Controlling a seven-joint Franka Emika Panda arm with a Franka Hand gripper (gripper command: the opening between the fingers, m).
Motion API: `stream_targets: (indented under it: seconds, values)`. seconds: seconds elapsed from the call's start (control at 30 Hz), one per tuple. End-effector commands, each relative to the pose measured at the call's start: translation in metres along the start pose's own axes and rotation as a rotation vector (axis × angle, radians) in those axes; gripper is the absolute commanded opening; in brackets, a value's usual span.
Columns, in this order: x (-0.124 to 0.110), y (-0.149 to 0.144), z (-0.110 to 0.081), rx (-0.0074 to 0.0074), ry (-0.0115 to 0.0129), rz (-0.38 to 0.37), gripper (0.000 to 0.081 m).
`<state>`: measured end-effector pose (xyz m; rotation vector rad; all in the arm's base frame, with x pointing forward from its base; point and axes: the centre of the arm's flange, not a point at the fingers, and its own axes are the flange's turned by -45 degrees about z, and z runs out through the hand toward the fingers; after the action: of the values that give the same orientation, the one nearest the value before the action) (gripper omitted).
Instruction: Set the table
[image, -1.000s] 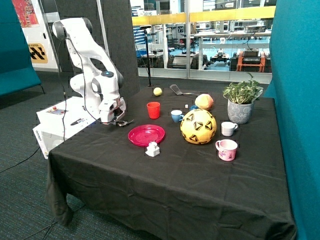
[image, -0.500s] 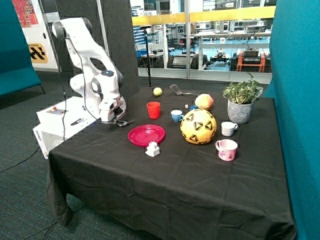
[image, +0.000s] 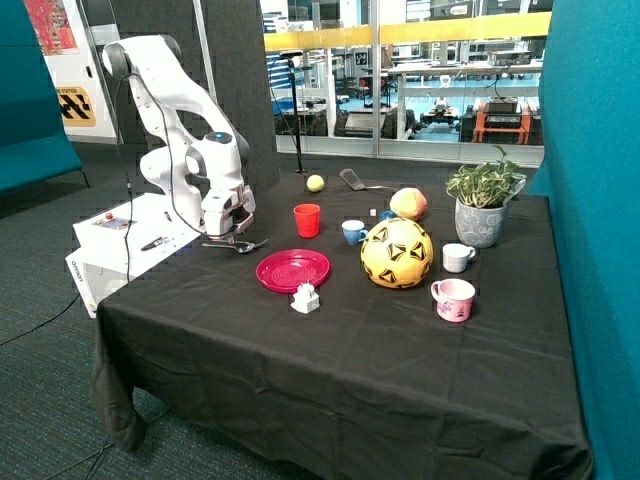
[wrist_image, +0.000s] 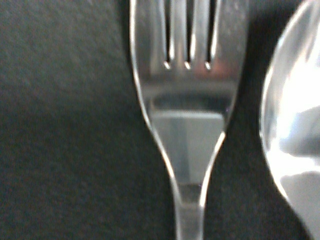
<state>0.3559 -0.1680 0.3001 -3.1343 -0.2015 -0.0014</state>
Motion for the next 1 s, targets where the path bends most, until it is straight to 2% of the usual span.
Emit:
stream_targets:
  seconds: [0.0, 0.27, 0.53, 0.73, 0.83, 0.97]
  values:
    - [0.013, -0.008, -0.017, -0.0007, -0.001, -0.015, 0.0418]
    - [0.031, -0.026, -0.037, -0.0007, -0.001, -0.052, 0.0374]
    - [0.058, -0.038, -0.051, -0.0007, -0.001, -0.072, 0.0342]
    - [0.079, -0.04, -0.06, -0.0007, -0.001, -0.018, 0.0326]
    - [0.082, -0.04, -0.061, -0.0007, -0.001, -0.009, 0.0324]
    - [0.085, -0.037, -0.061, -0.0008, -0.001, 0.049, 0.0322]
